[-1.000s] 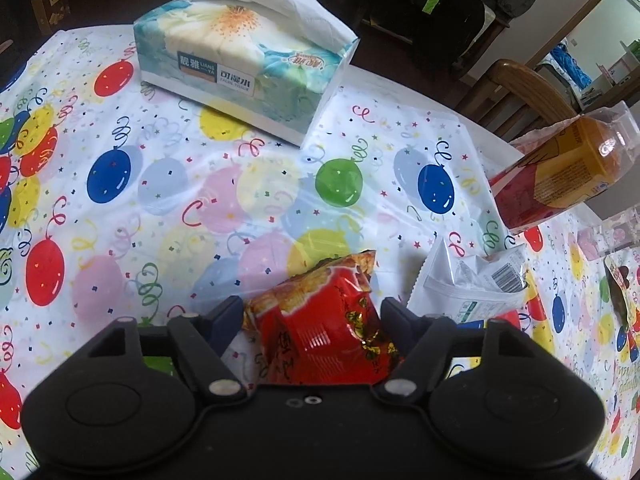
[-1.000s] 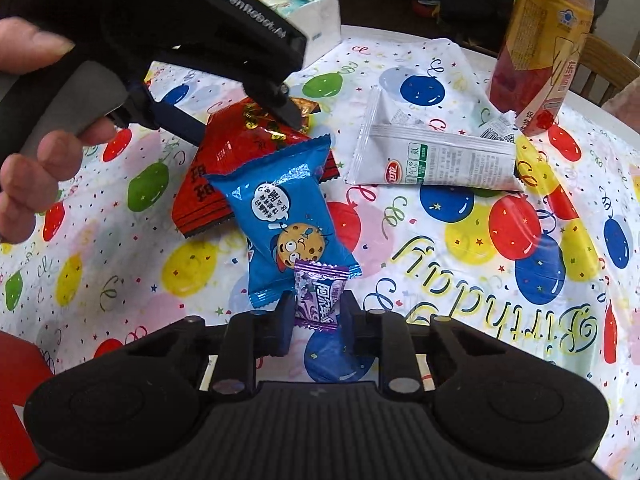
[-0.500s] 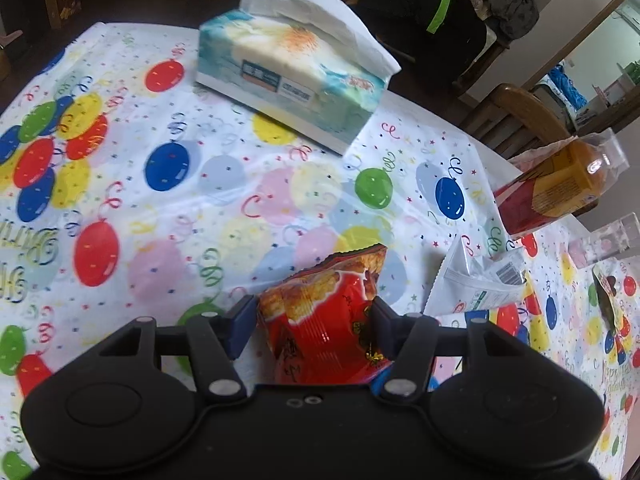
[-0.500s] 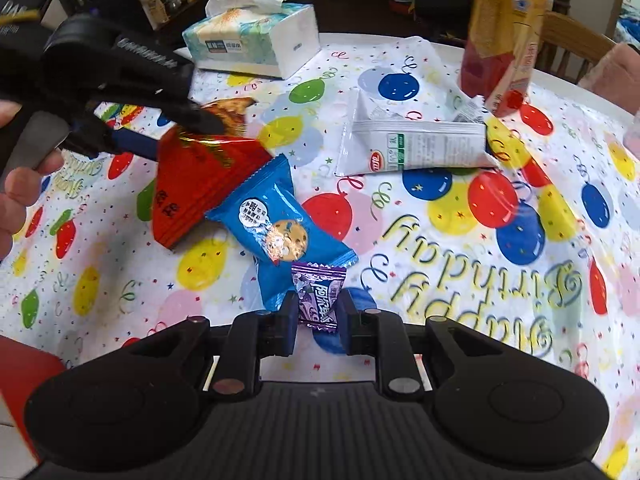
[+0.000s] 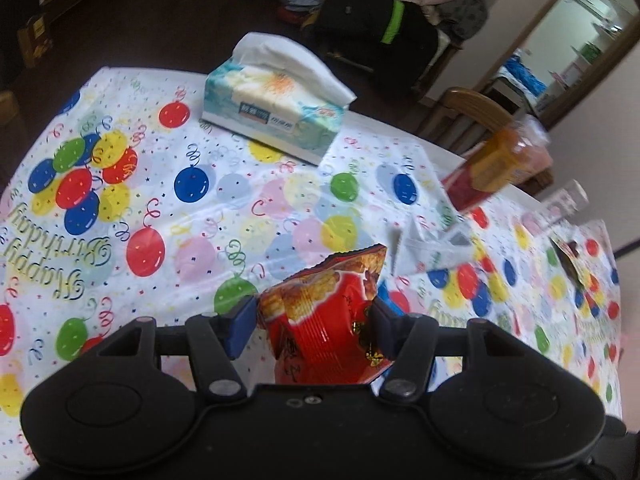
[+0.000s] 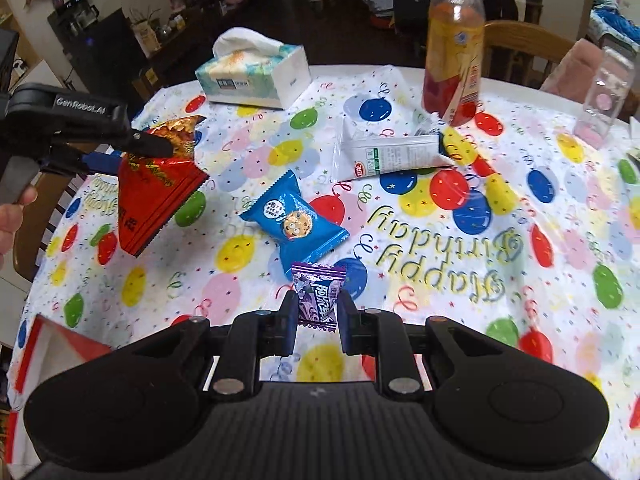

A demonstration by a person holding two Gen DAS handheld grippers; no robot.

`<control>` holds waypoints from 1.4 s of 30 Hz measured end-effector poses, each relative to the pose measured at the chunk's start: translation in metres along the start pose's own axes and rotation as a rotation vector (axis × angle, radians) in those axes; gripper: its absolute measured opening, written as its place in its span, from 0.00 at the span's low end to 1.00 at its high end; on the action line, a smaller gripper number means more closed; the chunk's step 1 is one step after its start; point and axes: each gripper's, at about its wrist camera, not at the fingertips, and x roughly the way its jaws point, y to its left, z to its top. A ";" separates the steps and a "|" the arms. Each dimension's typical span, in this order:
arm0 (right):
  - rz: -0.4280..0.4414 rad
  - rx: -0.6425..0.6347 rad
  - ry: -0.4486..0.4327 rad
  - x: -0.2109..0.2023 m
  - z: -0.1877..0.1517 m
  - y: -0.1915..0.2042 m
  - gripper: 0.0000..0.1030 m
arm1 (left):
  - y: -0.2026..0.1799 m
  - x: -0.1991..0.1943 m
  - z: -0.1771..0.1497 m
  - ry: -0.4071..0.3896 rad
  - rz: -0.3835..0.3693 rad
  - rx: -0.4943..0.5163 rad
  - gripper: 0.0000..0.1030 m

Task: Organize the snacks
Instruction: 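Lift the red chip bag and purple candy and carry both over the white box, then lower both held snacks into the white box and open both tools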

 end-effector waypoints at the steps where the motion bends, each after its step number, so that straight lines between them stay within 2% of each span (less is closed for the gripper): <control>1: -0.004 0.002 -0.004 -0.007 -0.002 0.002 0.19 | -0.002 -0.007 -0.003 -0.005 -0.008 0.010 0.57; 12: -0.010 0.026 -0.033 -0.074 -0.030 0.029 0.19 | -0.017 -0.071 -0.048 0.008 -0.090 0.145 0.57; 20: 0.017 0.036 -0.031 -0.100 -0.062 0.057 0.19 | -0.017 -0.107 -0.089 0.049 -0.152 0.239 0.57; 27: 0.028 0.036 -0.007 -0.104 -0.090 0.079 0.19 | -0.009 -0.119 -0.127 0.086 -0.153 0.316 0.57; 35: 0.032 0.040 0.037 -0.089 -0.120 0.103 0.19 | -0.002 -0.115 -0.175 0.150 -0.151 0.407 0.57; 42: 0.018 0.038 0.059 -0.077 -0.138 0.116 0.19 | 0.002 -0.106 -0.203 0.195 -0.137 0.455 0.57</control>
